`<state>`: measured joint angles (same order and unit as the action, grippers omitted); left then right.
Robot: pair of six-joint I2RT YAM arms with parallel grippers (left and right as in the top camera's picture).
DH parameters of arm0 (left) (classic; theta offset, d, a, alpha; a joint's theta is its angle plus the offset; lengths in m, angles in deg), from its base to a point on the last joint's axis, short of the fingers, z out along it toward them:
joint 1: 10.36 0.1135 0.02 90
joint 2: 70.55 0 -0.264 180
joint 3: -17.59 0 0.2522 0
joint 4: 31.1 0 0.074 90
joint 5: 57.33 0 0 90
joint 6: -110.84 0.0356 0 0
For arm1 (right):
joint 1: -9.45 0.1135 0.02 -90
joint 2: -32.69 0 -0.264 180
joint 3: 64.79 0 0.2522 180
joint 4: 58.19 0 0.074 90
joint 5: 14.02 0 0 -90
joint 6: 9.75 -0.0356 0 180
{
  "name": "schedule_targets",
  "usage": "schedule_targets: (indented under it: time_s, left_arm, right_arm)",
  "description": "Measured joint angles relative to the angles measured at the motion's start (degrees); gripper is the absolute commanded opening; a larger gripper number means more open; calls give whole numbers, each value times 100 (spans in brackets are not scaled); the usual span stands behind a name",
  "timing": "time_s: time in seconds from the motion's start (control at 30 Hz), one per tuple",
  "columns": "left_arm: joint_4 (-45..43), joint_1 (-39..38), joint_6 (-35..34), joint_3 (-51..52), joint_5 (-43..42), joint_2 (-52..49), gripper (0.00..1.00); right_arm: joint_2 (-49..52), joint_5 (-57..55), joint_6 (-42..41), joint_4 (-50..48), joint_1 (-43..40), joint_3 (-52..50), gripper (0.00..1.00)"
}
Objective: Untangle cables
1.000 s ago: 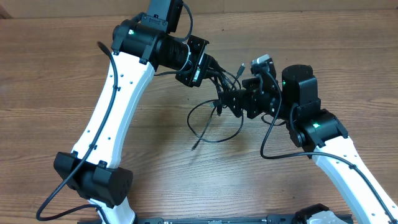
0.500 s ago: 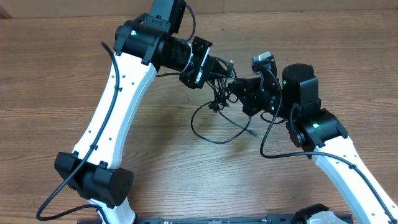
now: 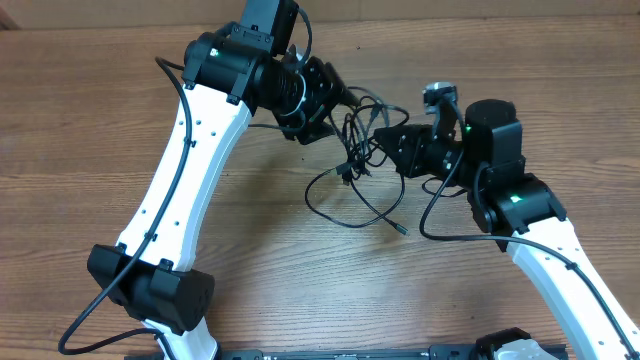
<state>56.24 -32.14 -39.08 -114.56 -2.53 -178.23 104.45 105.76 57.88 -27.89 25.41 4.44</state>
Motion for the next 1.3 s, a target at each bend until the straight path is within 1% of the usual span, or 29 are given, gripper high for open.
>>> schedule_targets:
  time_s: [0.03, 0.07, 0.1, 0.17, 0.2, 0.27, 0.37, 0.43, 0.47, 0.57, 0.67, 0.83, 0.9, 0.97, 1.03, 1.1, 1.17, 1.3]
  left_arm:
    - [192, 0, 321, -2, 170, 0, 52]
    - [289, -2, 518, -7, 291, 0, 53]
    - [428, -13, 693, -7, 424, 0, 52]
    - [599, -55, 1045, -7, 662, 0, 49]
    - [601, -92, 1237, -7, 769, 0, 49]
    - [584, -195, 1547, -7, 927, 0, 45]
    - [538, -481, 1954, -7, 1300, 0, 44]
    - [529, -745, 2109, -7, 1720, 0, 44]
    - [527, -833, 2138, -7, 1836, 0, 44]
    - [481, -1198, 2245, -7, 2288, 0, 41]
    - [444, -1403, 2267, -7, 2577, 0, 34]
    - [186, -1499, 2243, 144, 2997, 4, 32]
    - [-13, -1499, 2243, 345, 3062, 9, 30]
    - [-247, -1502, 2243, 599, 3104, 11, 26]
    - [-452, -1499, 2240, 835, 3121, 11, 18]
    - [-601, -1502, 2221, 1025, 3119, 9, 15]
    - [-643, -1504, 2199, 1113, 3112, 9, 16]
    - [-658, -1537, 2197, 1128, 3119, 9, 23]
  right_arm:
    - [0, -11, -208, 0, -68, 0, 4]
    - [0, -20, -459, -2, -133, 0, 4]
    - [0, -24, -542, -2, -149, 0, 4]
    - [0, -22, -1038, 2, -245, 0, 4]
    - [0, -24, -1102, 2, -254, 0, 4]
    - [0, -24, -1486, 44, -286, 0, 4]
    - [0, -17, -2068, 205, -286, 0, 4]
    - [2, 28, -2400, 280, -286, 0, 4]
    - [4, 52, -2485, 278, -286, 0, 4]
    - [4, 144, -2688, 280, -286, 0, 4]
    - [4, 214, -2765, 278, -286, 0, 4]
    - [4, 326, -2841, 278, -286, 0, 4]
    - [4, 343, -2844, 282, -286, 0, 4]
    - [9, 339, -2841, 299, -286, -2, 4]
    - [17, 341, -2844, 304, -286, -11, 4]
    - [20, 341, -2846, 304, -286, -15, 4]
    - [20, 345, -2848, 302, -286, -15, 4]
    - [20, 345, -2870, 267, -286, -15, 4]
